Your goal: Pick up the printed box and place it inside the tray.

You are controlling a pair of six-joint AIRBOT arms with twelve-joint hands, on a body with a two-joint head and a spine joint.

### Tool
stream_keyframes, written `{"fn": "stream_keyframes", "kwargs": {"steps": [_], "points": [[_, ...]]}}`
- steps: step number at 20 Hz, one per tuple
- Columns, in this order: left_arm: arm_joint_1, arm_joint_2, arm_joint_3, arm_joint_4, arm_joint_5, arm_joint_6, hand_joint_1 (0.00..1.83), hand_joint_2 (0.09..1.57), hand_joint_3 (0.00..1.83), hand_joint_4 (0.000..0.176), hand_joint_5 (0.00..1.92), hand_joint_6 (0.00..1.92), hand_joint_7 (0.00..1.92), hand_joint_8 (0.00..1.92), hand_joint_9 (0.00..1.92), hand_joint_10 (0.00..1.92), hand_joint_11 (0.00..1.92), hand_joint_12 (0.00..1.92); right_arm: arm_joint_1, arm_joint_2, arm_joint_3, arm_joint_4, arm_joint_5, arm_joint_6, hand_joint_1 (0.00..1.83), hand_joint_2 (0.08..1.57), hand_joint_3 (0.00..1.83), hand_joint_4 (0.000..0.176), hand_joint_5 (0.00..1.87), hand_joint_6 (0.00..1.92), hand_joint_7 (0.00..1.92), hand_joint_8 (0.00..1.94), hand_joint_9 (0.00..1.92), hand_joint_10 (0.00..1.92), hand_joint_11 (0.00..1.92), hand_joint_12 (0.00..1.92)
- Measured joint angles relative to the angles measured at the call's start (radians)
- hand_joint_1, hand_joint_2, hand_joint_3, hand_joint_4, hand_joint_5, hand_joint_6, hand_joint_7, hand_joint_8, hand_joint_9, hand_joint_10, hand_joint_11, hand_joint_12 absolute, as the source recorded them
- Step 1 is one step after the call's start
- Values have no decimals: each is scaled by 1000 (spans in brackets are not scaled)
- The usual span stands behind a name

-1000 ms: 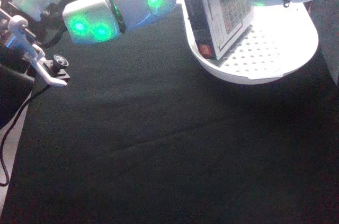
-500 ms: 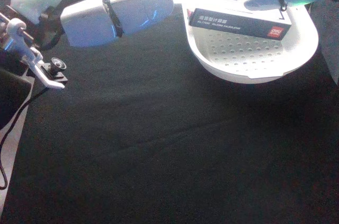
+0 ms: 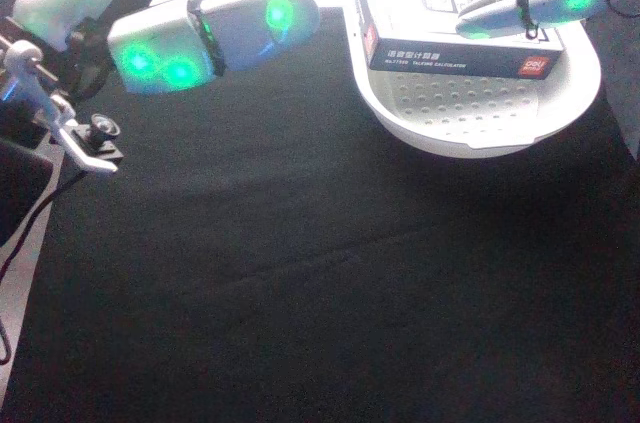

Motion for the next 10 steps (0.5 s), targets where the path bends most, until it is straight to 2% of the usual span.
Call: {"fn": "stream_keyframes", "kwargs": {"steps": [2, 5, 10], "points": [[9, 9, 0, -15, -6, 0, 0, 834, 0, 176, 0, 0, 0, 0, 0, 0, 0, 0, 0, 20, -21, -5, 26, 0, 749, 630, 0, 176, 0, 0, 0, 0, 0, 0, 0, 0], [33, 17, -7, -40, -33, -1, 0, 833, 0, 176, 0, 0, 0, 0, 0, 0, 0, 0, -2, 42, -55, -23, 74, 5, 729, 618, 0, 176, 0, 0, 0, 0, 0, 0, 0, 0], [80, 33, -32, -72, -79, 0, 0, 807, 0, 176, 0, 0, 0, 0, 0, 0, 0, 0, -62, 61, -65, -53, 188, 154, 643, 640, 0, 176, 0, 0, 0, 0, 0, 0, 0, 0]]}}
